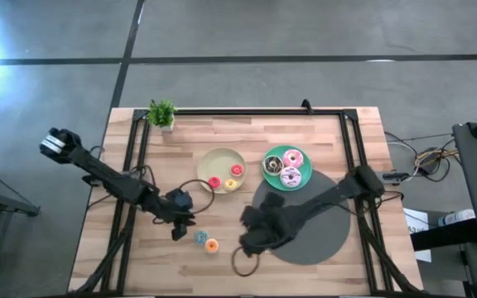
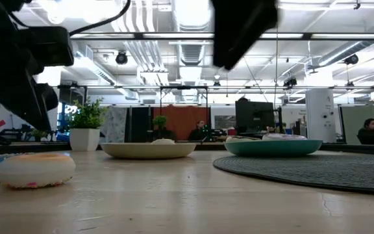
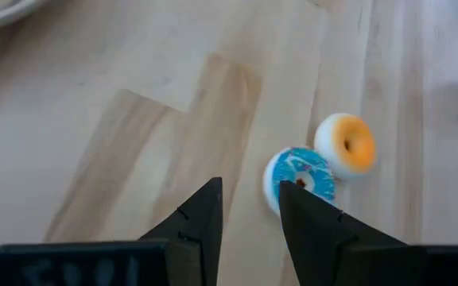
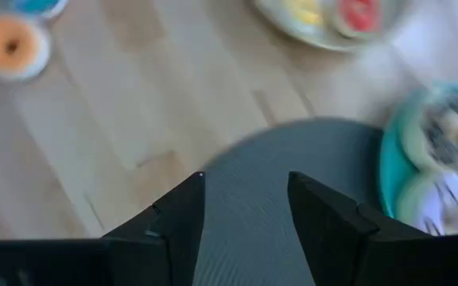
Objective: Pick & Place donuts
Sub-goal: Put the small blue donut on the white plate
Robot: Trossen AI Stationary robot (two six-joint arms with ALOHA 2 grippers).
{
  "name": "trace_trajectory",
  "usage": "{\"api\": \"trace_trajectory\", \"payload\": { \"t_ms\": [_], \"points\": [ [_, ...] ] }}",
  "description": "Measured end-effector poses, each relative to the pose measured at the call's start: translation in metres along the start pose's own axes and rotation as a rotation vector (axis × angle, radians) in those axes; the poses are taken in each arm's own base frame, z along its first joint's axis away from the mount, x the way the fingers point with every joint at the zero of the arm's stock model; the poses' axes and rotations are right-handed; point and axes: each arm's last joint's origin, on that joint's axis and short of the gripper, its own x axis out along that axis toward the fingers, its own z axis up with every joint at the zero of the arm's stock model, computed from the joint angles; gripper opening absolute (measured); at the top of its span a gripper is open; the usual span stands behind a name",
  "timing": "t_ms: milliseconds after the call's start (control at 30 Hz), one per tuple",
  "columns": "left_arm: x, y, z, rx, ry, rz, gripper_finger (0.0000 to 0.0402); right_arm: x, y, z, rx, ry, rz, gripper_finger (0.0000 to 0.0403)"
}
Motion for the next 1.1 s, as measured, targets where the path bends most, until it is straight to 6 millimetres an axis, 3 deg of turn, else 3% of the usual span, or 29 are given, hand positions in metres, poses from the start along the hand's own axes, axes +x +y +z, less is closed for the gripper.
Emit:
{"api": "trace_trajectory", "payload": {
  "t_ms": [167, 467, 800, 1100],
  "points": [
    [0.006, -0.016, 0.011, 0.019, 0.06, 0.056, 0.0099, -0.022, -0.023, -0.031, 0.191, -0.044, -0.04, 0.0171],
    [0.033, -0.034, 0.014, 0.09, 0.168, 0.106, 0.0099, -0.029, -0.069, -0.078, 0.27, -0.047, -0.107, 0.0169],
    [0.043, -0.04, 0.014, 0.123, 0.194, 0.099, 0.0099, -0.031, -0.104, -0.102, 0.251, -0.097, -0.119, 0.0169],
    [0.056, -0.04, 0.007, 0.087, 0.264, 0.07, 0.0099, -0.023, -0.115, -0.114, 0.282, -0.126, -0.078, 0.0169]
  ]
}}
